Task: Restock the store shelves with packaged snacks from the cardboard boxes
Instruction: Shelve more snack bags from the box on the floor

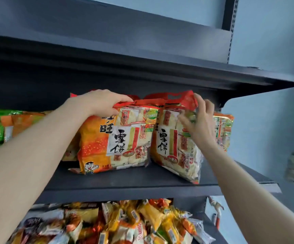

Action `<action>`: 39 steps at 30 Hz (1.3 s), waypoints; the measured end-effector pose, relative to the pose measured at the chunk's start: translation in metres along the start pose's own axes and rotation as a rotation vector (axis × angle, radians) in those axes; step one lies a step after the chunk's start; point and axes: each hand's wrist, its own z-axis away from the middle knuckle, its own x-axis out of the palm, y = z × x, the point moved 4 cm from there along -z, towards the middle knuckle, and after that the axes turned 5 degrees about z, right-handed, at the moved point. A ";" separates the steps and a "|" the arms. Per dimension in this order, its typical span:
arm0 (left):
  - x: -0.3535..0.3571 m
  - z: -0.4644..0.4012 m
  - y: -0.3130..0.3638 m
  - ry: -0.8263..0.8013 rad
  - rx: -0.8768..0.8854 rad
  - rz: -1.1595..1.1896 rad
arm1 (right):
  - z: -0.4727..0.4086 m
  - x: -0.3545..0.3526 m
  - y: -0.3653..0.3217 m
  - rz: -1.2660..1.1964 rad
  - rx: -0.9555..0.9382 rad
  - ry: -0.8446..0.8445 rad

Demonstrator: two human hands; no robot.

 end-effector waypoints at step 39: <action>0.089 0.027 -0.013 0.903 -0.233 -0.040 | 0.001 0.185 -0.012 -1.038 0.397 -0.700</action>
